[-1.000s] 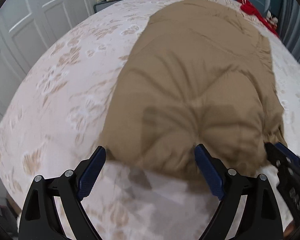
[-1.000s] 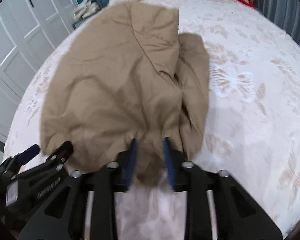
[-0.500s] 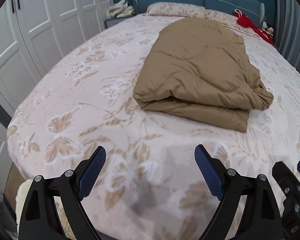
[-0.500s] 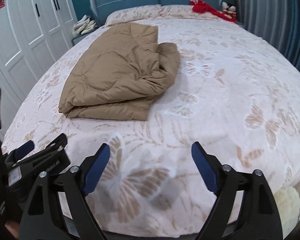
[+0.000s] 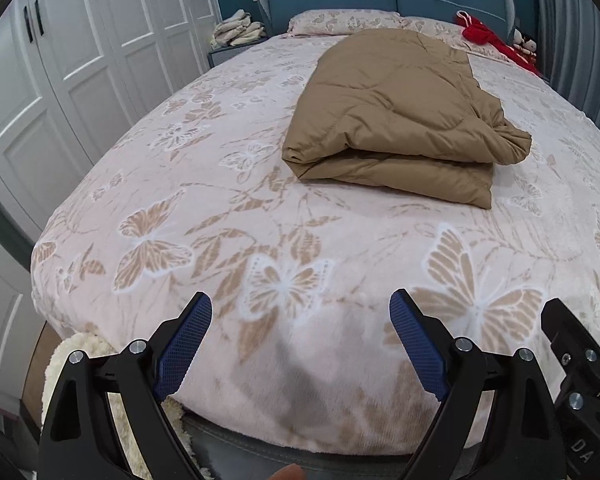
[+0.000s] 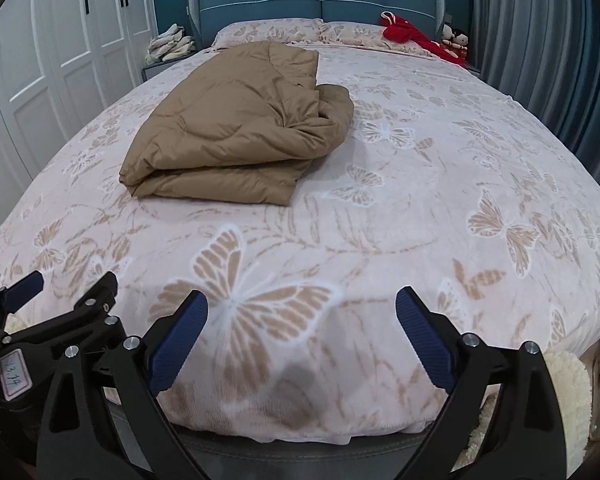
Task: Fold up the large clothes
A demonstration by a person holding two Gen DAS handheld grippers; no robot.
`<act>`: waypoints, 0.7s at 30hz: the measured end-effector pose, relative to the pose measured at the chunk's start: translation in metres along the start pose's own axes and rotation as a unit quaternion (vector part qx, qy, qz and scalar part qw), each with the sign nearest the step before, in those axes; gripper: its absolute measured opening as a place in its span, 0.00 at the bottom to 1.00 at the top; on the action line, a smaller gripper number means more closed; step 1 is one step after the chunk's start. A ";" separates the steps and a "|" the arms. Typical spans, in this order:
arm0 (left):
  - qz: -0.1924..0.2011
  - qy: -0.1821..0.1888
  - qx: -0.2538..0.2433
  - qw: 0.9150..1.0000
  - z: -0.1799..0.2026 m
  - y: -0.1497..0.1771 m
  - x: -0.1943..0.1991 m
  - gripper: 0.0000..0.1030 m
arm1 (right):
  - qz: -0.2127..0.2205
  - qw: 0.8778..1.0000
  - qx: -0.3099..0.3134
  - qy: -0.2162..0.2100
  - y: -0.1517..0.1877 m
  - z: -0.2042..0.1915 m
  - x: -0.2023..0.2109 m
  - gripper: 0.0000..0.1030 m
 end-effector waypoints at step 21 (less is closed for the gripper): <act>0.025 -0.023 -0.004 0.999 -0.010 0.008 0.006 0.86 | -0.020 0.999 -0.036 -0.035 0.020 -0.005 -0.008 0.95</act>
Point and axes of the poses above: each gripper's, at about its wrist camera, not at the fingertips, and x roughly against the way its jaws point, z to its right, y to its underside, the point moved 8 cm from there along -x, roughly the way its jaws point, and after that the axes turned 5 degrees about -y, right-handed, at the moved point
